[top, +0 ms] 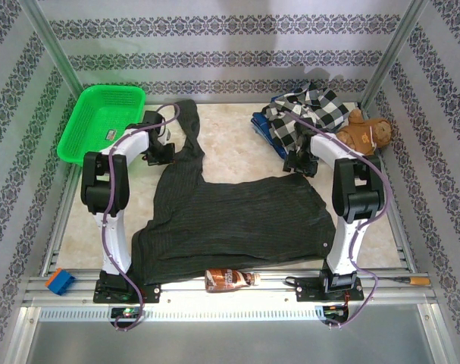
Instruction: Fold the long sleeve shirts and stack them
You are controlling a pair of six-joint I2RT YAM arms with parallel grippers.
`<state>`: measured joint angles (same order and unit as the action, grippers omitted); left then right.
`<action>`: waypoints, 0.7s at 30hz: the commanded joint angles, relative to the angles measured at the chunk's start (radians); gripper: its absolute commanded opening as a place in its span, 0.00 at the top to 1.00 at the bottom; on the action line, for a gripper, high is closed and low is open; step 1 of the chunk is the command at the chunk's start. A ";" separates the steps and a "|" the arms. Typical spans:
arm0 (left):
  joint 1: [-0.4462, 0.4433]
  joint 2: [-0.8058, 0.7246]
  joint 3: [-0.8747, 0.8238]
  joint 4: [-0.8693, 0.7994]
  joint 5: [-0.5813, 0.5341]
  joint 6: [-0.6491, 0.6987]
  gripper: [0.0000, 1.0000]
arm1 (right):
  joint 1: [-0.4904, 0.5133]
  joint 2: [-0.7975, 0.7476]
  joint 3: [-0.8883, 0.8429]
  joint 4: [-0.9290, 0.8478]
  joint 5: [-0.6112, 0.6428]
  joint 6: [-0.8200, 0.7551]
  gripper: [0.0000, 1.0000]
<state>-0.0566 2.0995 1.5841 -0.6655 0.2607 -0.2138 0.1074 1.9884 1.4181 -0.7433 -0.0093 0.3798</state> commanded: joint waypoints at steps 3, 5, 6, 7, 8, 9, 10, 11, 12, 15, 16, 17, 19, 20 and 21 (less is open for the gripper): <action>0.015 -0.027 0.011 0.015 0.012 0.028 1.00 | 0.003 0.050 0.052 -0.042 0.092 -0.068 0.48; 0.017 -0.027 0.011 0.019 0.010 0.032 1.00 | 0.003 0.072 0.081 -0.050 0.106 -0.080 0.51; 0.018 -0.027 0.010 0.021 0.007 0.033 1.00 | 0.002 0.080 0.093 -0.054 0.106 -0.086 0.52; 0.021 -0.029 0.012 0.023 0.008 0.033 1.00 | 0.004 0.087 0.104 -0.057 0.106 -0.093 0.53; 0.024 -0.029 0.013 0.023 0.009 0.031 1.00 | 0.005 0.095 0.111 -0.059 0.107 -0.100 0.55; 0.027 -0.029 0.015 0.023 0.010 0.030 1.00 | 0.006 0.100 0.115 -0.063 0.112 -0.106 0.56; 0.030 -0.029 0.017 0.024 0.008 0.031 1.00 | 0.006 0.105 0.117 -0.066 0.119 -0.109 0.56; 0.033 -0.029 0.019 0.026 0.006 0.031 1.00 | 0.006 0.106 0.115 -0.065 0.120 -0.111 0.57; 0.035 -0.029 0.020 0.026 0.007 0.031 1.00 | 0.006 0.107 0.110 -0.060 0.116 -0.115 0.59; 0.041 -0.026 0.027 0.022 0.012 0.035 1.00 | 0.006 0.118 0.115 -0.058 0.078 -0.124 0.63; 0.042 -0.027 0.027 0.021 0.011 0.037 1.00 | 0.008 0.121 0.117 -0.062 0.072 -0.125 0.65; 0.044 -0.027 0.027 0.022 0.010 0.037 1.00 | 0.010 0.123 0.115 -0.062 0.069 -0.125 0.67; 0.046 -0.029 0.022 0.024 0.011 0.036 1.00 | 0.011 0.121 0.104 -0.062 0.062 -0.119 0.68; 0.048 -0.030 0.020 0.025 0.011 0.036 1.00 | 0.010 0.119 0.096 -0.058 0.062 -0.118 0.70; 0.048 -0.030 0.019 0.025 0.012 0.036 1.00 | 0.009 0.120 0.092 -0.057 0.061 -0.115 0.71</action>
<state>-0.0227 2.0995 1.5845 -0.6643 0.2619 -0.2043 0.1089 2.0914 1.5120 -0.7776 0.0628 0.2764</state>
